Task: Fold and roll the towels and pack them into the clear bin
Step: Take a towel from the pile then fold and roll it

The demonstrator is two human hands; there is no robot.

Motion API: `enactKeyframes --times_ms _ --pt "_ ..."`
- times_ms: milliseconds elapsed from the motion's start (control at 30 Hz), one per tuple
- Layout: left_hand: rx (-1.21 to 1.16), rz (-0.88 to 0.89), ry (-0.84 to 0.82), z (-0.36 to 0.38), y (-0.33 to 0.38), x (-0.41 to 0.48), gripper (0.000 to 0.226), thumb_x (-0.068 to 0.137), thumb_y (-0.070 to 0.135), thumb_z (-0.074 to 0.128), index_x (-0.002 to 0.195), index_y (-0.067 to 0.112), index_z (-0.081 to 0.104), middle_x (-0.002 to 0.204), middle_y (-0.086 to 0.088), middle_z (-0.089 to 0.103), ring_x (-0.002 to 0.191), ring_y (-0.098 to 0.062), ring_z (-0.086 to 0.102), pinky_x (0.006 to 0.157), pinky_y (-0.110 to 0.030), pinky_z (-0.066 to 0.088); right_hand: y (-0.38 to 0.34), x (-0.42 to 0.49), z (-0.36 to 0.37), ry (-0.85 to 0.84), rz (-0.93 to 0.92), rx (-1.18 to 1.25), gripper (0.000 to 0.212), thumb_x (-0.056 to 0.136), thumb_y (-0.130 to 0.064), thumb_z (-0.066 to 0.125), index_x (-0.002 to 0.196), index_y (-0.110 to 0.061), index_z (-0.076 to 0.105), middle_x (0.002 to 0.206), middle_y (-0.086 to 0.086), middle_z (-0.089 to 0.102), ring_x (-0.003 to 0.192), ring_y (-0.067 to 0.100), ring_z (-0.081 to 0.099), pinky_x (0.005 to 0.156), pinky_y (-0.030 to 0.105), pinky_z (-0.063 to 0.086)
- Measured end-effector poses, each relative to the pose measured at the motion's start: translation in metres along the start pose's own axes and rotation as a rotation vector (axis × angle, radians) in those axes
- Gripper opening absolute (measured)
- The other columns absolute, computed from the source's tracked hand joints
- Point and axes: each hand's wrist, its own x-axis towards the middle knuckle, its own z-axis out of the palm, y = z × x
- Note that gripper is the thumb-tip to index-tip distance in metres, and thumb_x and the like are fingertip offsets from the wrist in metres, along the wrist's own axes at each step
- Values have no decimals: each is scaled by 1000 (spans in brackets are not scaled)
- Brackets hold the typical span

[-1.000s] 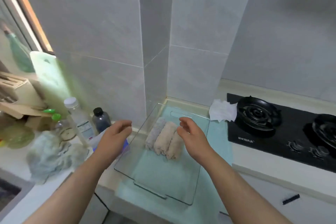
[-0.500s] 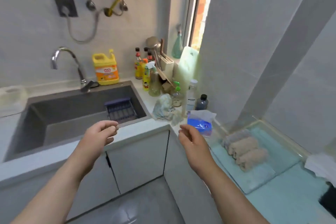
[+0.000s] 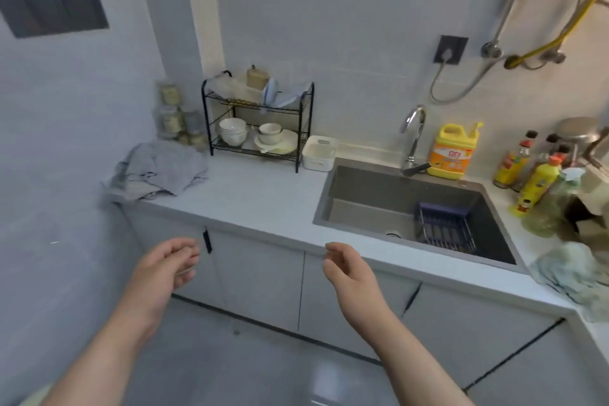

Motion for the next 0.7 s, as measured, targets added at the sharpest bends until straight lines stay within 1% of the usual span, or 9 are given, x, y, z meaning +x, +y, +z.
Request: enactKeyframes --times_ms 100,200,267,333,433,567,700 --pt "-13 -3 104 -70 -4 10 22 97 3 46 92 15 63 97 -11 65 88 -19 60 75 -28 51 -12 11 63 -84 -8 -16 22 96 -17 54 115 -29 55 111 -10 61 102 -1 56 77 5 40" --pt "-27 -27 165 -110 -10 21 22 97 2 46 92 14 64 99 -14 65 88 -20 60 78 -32 49 -17 21 103 -163 -12 -45 24 96 -18 54 116 -30 55 114 -12 59 107 -5 53 82 7 39" --pt "-24 -37 178 -124 -12 35 21 96 2 47 93 12 64 99 -14 66 90 -21 61 79 -33 49 -20 33 123 -188 -9 -60 25 96 -20 54 117 -31 55 116 -14 59 109 -6 52 86 10 38" --pt "-8 -45 180 -129 -12 53 20 96 2 47 94 12 64 99 -13 66 92 -22 61 80 -33 49 -21 52 139 -195 6 -57 25 96 -21 54 118 -32 55 116 -15 58 109 -6 52 85 10 38" --pt "12 -43 188 -130 -10 87 21 96 1 47 93 12 65 98 -10 66 93 -23 61 82 -34 49 -18 86 161 -207 29 -47 24 96 -21 53 117 -32 55 114 -13 59 107 0 54 84 12 39" --pt "42 -65 192 -121 -11 148 19 96 1 48 95 11 65 100 -12 66 96 -25 61 85 -38 49 -15 147 179 -277 9 -82 27 96 -22 52 120 -34 54 117 -18 56 109 -9 50 80 8 39" --pt "113 -90 183 -107 -6 216 17 95 4 51 94 12 66 100 -13 65 96 -25 61 89 -40 49 -13 223 186 -263 -16 -105 28 94 -23 55 119 -34 56 115 -17 58 111 -3 53 81 11 41"
